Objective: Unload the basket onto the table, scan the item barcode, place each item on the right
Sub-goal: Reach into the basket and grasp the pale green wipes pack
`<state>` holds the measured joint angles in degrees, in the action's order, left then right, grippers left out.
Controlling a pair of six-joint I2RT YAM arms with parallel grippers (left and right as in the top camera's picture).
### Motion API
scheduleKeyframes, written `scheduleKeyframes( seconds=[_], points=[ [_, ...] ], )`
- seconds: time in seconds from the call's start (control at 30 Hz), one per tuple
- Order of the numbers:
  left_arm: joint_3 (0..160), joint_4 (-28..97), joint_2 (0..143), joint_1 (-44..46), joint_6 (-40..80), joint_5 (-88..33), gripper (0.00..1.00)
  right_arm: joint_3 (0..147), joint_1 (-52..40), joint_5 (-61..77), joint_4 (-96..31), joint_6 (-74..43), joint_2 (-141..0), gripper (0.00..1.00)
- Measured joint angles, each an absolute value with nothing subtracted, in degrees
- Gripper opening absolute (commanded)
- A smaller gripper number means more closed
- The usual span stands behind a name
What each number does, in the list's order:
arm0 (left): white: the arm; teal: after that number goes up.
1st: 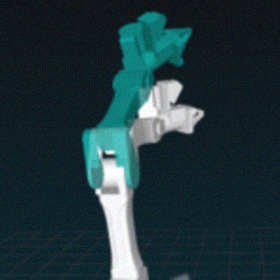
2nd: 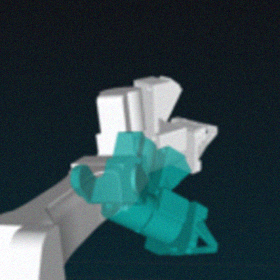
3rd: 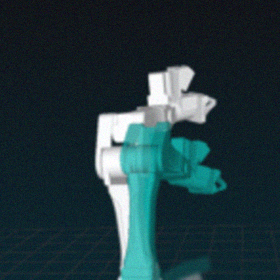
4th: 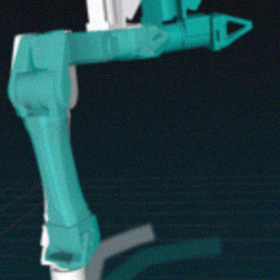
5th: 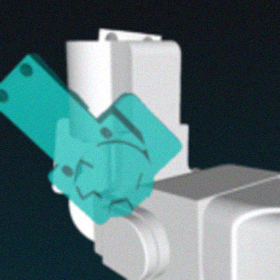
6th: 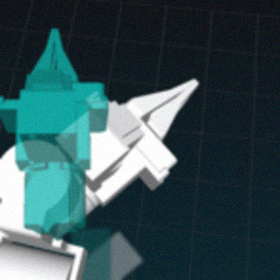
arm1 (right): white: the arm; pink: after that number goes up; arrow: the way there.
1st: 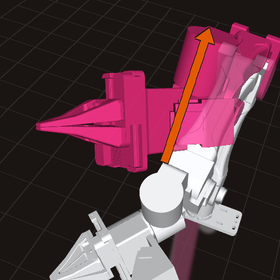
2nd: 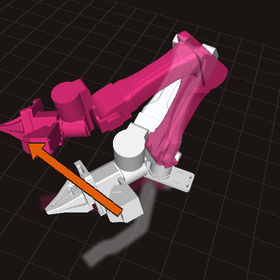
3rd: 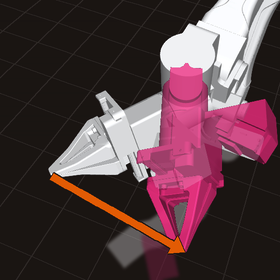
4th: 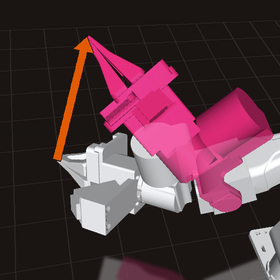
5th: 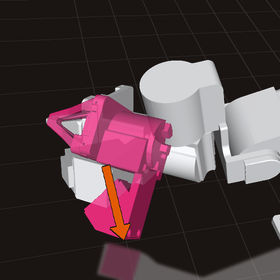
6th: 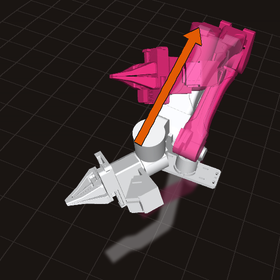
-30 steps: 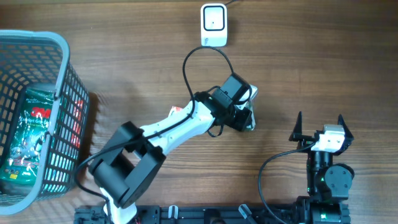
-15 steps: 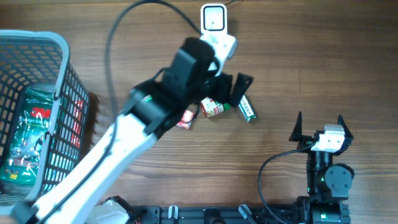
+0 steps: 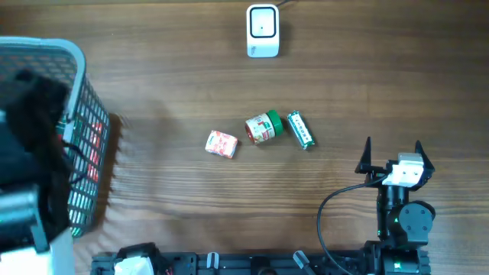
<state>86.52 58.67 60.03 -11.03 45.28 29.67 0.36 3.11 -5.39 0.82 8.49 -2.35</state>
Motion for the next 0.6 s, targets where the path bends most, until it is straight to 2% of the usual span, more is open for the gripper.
scheduleKeyframes(
  seconds=[0.07,0.1,0.23,0.4,0.6],
  points=[
    [86.54,59.57,63.33,-21.65,47.16,21.78,1.00,0.34,3.11,-5.39,0.80,8.49,-2.35,0.99],
    [86.52,59.77,67.05,-29.91,47.48,15.51,1.00,0.36,3.11,-5.39,0.80,8.49,-2.35,1.00],
    [86.41,66.28,79.55,-41.01,47.42,4.49,1.00,0.36,3.11,-5.39,0.84,8.49,-2.35,1.00],
    [86.24,75.68,95.50,-41.80,45.39,2.00,1.00,0.36,3.11,-5.39,0.80,8.49,-2.35,1.00],
    [85.23,77.93,104.95,-41.80,43.55,5.89,1.00,0.34,3.11,-5.39,0.82,8.49,-2.35,1.00]
  ],
)
